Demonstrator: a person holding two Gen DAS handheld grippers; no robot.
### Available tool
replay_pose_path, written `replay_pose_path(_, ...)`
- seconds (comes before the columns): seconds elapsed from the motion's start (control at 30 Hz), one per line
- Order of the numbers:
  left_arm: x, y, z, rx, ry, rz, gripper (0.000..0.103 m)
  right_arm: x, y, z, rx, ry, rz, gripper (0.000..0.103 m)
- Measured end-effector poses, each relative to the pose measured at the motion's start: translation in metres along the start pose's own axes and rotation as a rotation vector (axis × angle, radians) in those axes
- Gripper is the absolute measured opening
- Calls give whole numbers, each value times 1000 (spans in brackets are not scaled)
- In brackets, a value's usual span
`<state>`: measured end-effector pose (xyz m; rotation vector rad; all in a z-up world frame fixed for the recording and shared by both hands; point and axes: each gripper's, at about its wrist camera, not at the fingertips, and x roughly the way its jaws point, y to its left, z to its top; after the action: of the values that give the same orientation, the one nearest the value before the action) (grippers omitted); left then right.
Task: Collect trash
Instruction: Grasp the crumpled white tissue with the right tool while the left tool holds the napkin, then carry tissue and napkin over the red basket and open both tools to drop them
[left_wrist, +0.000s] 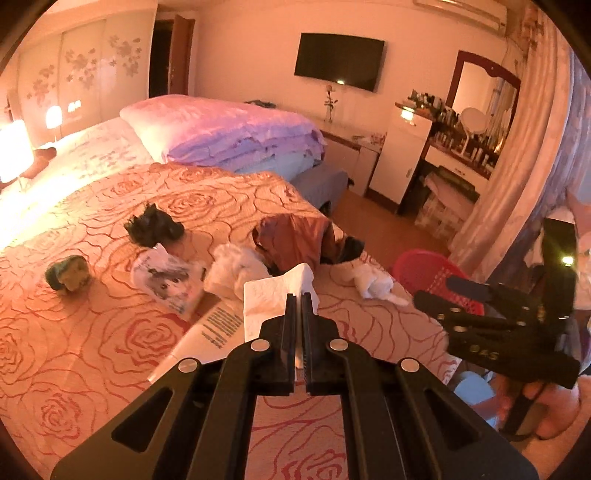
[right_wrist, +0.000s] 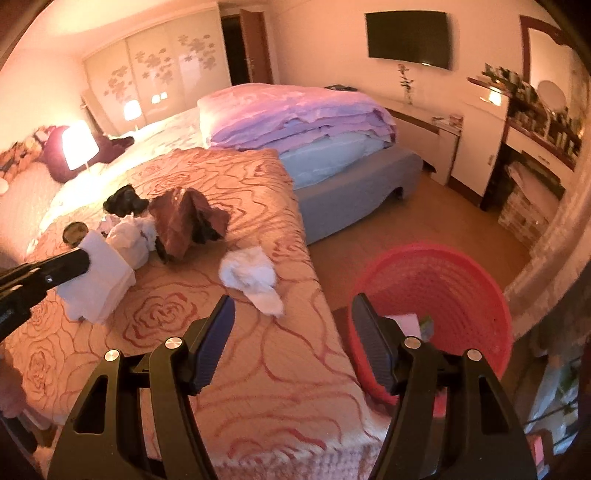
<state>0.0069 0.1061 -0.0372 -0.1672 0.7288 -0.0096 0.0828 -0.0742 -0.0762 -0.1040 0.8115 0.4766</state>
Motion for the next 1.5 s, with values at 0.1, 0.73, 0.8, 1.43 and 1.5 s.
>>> replay_pose_path(0.1,-4,6,2,-10,-11,5,3,11,9,8,-29,4,4,64)
replay_pose_path(0.73,-3,25,1,-43,-3,18,3,58,31,18,-95,80,22,42)
replay_pose_path(0.8,-1,26,1,-45,-1,21,3,58,31,18,-97,78,22,39)
replay_pose_path(1.43,-12,4,8,-18,-31,4,3,-21,11,17,-19,-63,24,37)
replay_pose_path(1.5,-11,-1,11,-10,-33,-3,3,-31,5,20,-5,-78,18,37)
